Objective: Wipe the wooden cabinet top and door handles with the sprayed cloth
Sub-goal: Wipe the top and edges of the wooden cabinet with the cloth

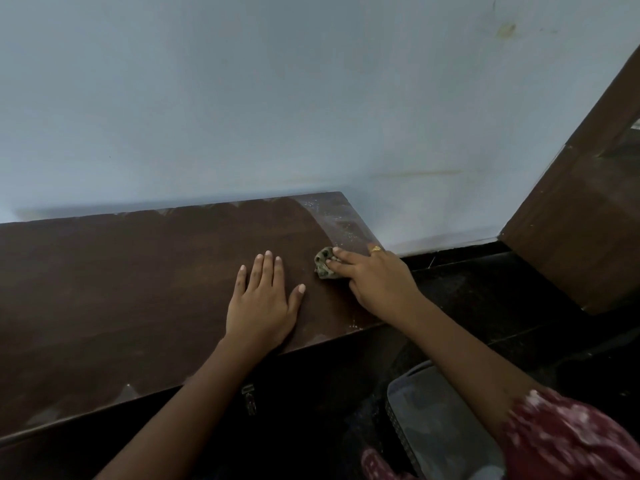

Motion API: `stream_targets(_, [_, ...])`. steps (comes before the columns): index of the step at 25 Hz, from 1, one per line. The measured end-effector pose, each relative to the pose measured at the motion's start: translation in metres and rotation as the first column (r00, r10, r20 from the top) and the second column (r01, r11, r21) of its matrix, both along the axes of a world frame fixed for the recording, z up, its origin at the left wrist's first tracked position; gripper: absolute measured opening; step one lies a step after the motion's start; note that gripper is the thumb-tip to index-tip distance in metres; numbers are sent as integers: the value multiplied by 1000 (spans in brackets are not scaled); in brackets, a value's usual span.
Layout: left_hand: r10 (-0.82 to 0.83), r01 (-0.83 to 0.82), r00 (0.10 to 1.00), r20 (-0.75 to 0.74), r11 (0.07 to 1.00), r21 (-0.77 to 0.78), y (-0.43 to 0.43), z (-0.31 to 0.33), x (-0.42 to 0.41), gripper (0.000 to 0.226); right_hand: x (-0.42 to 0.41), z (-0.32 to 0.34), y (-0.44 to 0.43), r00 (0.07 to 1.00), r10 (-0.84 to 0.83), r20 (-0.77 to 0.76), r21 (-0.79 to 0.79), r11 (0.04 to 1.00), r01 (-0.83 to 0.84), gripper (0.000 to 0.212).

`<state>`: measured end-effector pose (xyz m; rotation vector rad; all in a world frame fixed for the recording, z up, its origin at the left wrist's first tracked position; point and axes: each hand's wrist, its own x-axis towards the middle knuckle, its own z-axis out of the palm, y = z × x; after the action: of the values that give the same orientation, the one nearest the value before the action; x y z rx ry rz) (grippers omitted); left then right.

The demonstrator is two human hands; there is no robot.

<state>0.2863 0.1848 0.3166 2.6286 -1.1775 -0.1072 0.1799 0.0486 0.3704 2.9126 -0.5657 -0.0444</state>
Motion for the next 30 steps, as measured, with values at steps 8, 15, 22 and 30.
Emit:
stream_targets(8, [11, -6, 997, 78, 998, -64, 0, -6, 0, 97, 131, -12, -57, 998, -42, 54, 39, 998, 40, 45])
stream_targets(15, [-8, 9, 996, 84, 1000, -17, -1, -7, 3, 117, 165, -22, -84, 954, -208, 216, 15, 978, 210, 38])
stream_targets(22, [-24, 25, 1000, -11, 993, 113, -5, 14, 9, 82, 143, -22, -97, 942, -288, 175, 149, 953, 264, 58])
stream_targets(30, [-344, 345, 936, 74, 939, 9, -134, 43, 66, 60, 101, -39, -103, 938, -229, 261, 331, 934, 136, 54])
